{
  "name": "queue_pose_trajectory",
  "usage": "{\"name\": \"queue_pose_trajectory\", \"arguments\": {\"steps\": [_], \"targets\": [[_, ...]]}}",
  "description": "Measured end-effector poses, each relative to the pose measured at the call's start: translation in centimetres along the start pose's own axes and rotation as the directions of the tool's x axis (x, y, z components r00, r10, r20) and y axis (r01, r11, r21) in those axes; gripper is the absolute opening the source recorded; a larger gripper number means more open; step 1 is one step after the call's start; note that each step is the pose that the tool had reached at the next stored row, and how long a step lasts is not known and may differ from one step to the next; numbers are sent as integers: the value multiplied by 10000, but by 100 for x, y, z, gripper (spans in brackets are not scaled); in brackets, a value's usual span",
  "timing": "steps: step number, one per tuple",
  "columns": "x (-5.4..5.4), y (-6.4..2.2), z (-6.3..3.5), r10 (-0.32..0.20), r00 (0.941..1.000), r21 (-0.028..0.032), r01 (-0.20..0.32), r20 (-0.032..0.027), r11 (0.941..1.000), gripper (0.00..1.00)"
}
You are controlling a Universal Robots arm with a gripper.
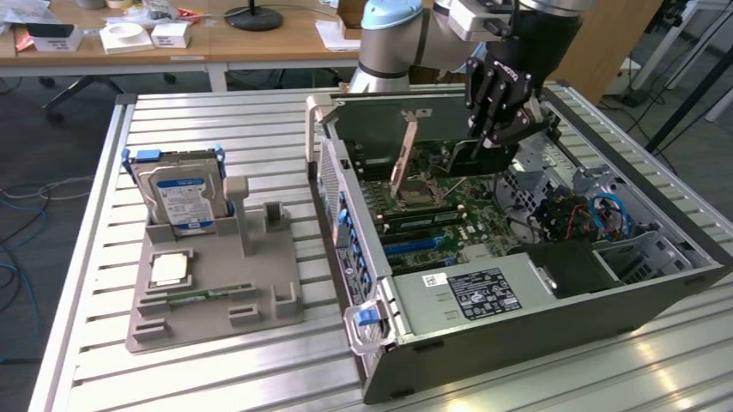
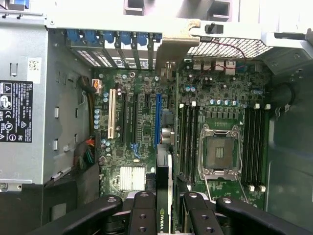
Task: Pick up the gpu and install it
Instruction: 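Insert the gpu into the slot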
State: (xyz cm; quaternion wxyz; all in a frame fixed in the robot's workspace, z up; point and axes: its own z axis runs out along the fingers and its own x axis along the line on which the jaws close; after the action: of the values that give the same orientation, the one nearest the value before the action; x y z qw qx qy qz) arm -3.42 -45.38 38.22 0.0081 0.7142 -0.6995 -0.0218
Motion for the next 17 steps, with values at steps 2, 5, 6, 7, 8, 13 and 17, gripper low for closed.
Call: {"name": "queue_pose_trajectory", "arguments": {"steps": [2,5,6,7,8,13,17], "targets": [[0,0,1,0,10000,1,0,2,10000,26],[1,1,5,0,10000,6,-1,39,10000,26],[0,2,11,-3,9999,13,2,121,10000,26],[1,2,16,-5,9998,22,5,186,10000,26],[1,2,21,-9,9997,31,8,254,10000,26],[7,2,39,-13,9995,41,11,301,10000,26],[22,0,81,-13,9995,43,12,300,10000,26]]}}
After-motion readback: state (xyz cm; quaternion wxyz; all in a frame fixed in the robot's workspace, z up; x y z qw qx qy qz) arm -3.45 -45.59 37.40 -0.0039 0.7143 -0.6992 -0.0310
